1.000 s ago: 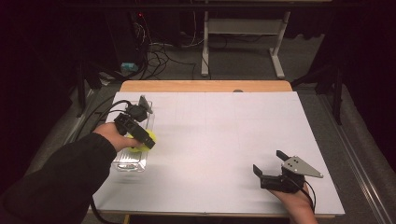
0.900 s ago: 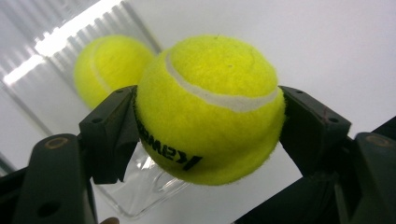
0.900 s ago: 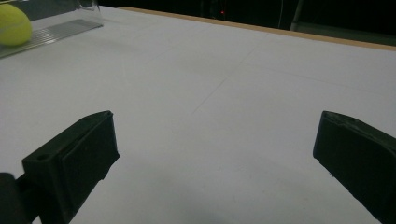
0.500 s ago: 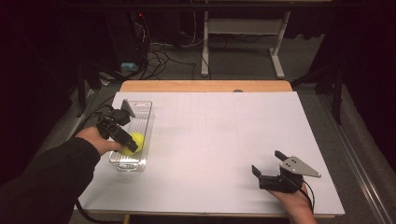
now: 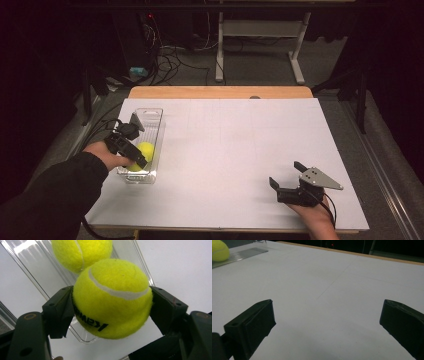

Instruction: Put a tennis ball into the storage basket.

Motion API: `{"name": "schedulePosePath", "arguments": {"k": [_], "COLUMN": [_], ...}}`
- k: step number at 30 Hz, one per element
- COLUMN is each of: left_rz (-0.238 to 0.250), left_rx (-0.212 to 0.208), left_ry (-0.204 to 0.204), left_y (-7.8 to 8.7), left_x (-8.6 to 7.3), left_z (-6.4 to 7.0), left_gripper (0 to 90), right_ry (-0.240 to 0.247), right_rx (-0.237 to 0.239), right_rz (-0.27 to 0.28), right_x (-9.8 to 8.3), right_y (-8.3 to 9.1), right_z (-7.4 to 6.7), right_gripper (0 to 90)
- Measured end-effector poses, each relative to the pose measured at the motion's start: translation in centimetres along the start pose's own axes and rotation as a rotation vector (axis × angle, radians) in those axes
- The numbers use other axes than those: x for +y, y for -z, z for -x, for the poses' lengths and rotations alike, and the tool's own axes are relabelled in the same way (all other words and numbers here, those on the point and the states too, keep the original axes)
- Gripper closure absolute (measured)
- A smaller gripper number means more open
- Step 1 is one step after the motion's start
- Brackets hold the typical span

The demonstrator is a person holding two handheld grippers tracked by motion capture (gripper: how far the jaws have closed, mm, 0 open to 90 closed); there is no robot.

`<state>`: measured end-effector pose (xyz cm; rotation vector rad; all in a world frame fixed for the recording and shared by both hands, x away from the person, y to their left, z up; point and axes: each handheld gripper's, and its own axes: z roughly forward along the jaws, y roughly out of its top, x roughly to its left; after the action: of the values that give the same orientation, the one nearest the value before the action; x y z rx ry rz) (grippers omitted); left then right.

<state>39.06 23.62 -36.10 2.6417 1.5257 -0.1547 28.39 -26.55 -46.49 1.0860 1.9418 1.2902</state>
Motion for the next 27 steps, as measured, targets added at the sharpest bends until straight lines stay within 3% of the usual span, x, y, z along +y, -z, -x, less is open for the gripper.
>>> {"name": "schedulePosePath", "arguments": {"k": [11,16,27], "left_rz": [-0.023,0.009,0.018], "left_rx": [-0.021,-0.024,0.006], "left_ry": [0.018,0.025,-0.005], "left_y": [-1.5,-0.9,0.0], "left_x": [0.2,0.3,1.0], "left_z": [-0.4,-0.3,1.0], "left_gripper": [25.4,7.3,0.6], "right_ry": [0.004,0.002,-0.004], "right_rx": [0.000,0.000,0.001], "right_rz": [-0.006,-0.006,-0.003], "right_x": [-0.1,0.0,0.0], "right_y": [-0.1,-0.1,0.0], "right_z": [0.0,0.0,0.0], "right_gripper": [0.0,0.0,0.0]}}
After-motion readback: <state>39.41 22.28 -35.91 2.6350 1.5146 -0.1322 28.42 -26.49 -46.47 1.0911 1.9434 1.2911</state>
